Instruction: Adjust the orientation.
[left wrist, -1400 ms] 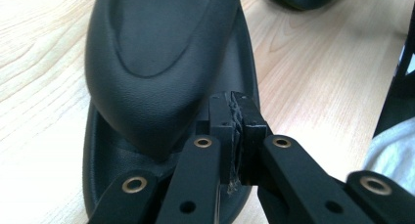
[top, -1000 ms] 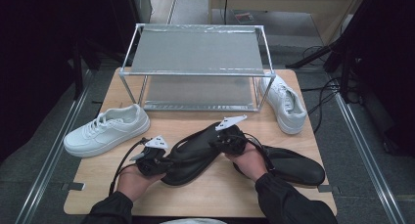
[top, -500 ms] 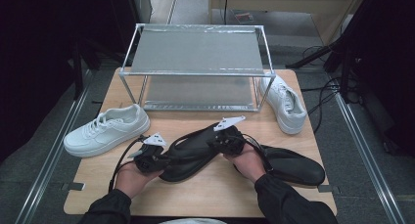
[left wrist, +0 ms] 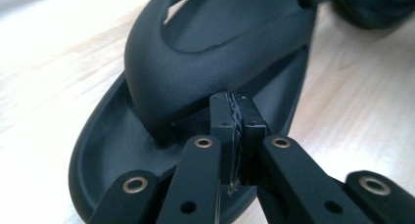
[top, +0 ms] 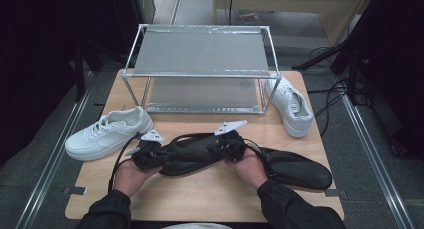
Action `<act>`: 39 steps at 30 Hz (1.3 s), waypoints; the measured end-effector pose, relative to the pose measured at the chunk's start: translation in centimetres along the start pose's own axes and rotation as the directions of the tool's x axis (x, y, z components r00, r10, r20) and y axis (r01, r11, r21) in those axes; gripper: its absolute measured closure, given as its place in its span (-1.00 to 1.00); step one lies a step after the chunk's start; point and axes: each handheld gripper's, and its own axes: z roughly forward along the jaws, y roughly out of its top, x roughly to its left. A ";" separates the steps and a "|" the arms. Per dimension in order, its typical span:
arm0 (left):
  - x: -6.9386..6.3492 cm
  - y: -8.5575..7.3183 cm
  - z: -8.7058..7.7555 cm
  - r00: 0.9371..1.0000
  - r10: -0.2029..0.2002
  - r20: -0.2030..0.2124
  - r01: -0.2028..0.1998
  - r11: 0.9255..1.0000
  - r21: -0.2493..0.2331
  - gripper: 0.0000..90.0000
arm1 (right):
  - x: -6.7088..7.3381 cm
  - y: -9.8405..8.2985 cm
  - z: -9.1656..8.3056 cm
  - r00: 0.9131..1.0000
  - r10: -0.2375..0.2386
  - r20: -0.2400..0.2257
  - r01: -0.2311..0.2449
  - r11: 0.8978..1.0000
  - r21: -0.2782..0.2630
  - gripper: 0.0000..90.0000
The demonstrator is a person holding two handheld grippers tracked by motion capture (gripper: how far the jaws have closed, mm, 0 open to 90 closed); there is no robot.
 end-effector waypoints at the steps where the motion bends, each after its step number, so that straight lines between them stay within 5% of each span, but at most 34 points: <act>1: 0.1 0.0 0.0 1.000 -0.004 0.001 0.004 1.000 0.001 0.98 | 0.1 0.0 0.1 1.000 0.002 -0.003 -0.002 1.000 -0.001 1.00; 25: 3.2 2.0 0.8 0.998 -0.051 -0.030 0.051 0.998 -0.031 0.95 | 1.8 0.5 1.4 1.000 -0.009 0.020 0.009 0.999 -0.035 1.00; 39: 4.0 3.4 1.7 0.999 -0.047 -0.014 0.047 0.998 -0.036 0.95 | 3.1 0.7 2.0 1.000 0.003 -0.020 -0.003 1.000 -0.021 1.00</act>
